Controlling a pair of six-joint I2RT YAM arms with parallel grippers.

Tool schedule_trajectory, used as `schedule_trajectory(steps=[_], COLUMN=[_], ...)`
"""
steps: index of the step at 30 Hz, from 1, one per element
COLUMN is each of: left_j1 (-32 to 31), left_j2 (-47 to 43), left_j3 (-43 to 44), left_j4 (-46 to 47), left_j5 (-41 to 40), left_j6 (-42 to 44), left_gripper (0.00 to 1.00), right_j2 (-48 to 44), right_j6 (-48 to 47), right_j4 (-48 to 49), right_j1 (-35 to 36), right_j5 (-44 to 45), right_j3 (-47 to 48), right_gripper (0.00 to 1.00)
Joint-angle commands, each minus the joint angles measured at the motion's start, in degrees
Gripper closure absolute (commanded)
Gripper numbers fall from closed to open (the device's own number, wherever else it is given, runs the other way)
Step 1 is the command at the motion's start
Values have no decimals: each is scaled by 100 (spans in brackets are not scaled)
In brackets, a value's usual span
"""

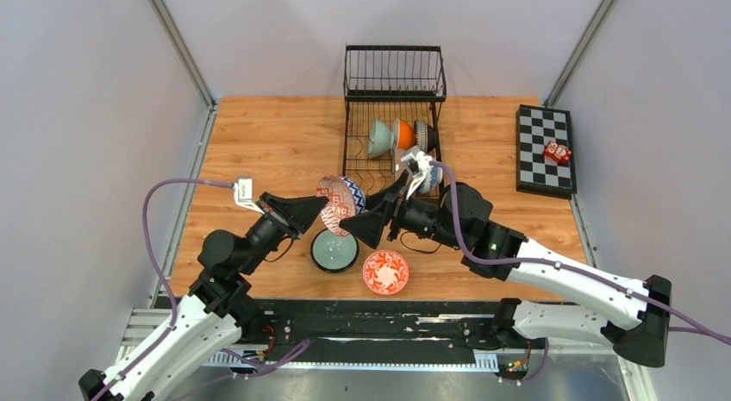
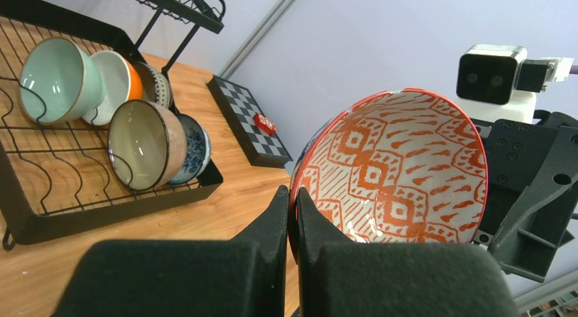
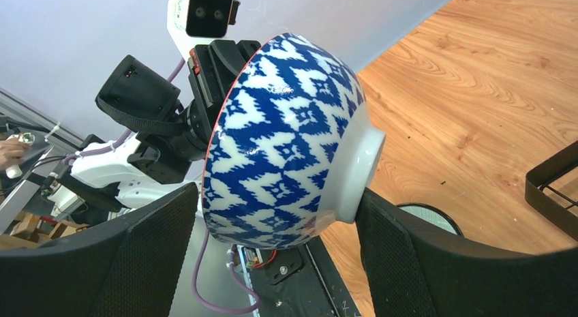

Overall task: Load the bowls into the dish rack
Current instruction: Place the bowl in the dish rack.

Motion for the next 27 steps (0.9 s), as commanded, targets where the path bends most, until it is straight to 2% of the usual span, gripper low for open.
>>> schedule_trajectory(steps=[1,3,4,5,6,7,17,22,27], left_j1=[36,40,41,41,41,41,41,38,39], left_j2=[7,0,-1,-8,-12,-14,63,61,45], left_j3=[-37,-42,-42,-42,-40,-42,107,150,198], left_j4=[443,439,433,428,426,426,-51,-312,-567], left_j5=[99,111,110,118,119,127,12,-83,-171], left_j6=[-107,-108,-107,-100,-99,-104,-64,-21,65], left_gripper=[100,100,100,100,100,100,98,71,53], right_j2=[40,59,77,91,107,96,-16,-85,-115], right_j6=[-55,-89,-105,-110,-108,-118,-295,-372,-483], right_j4=[153,138,122,104,93,81,-44,-126,-210], right_j1=[119,126,135,142,141,146,231,231,229], right_j5=[33,-1,-19,-18,9,50,389,562,681], right_j3=[243,283,304,322,318,312,314,301,329], right_gripper=[16,27,39,56,81,95,97,97,97])
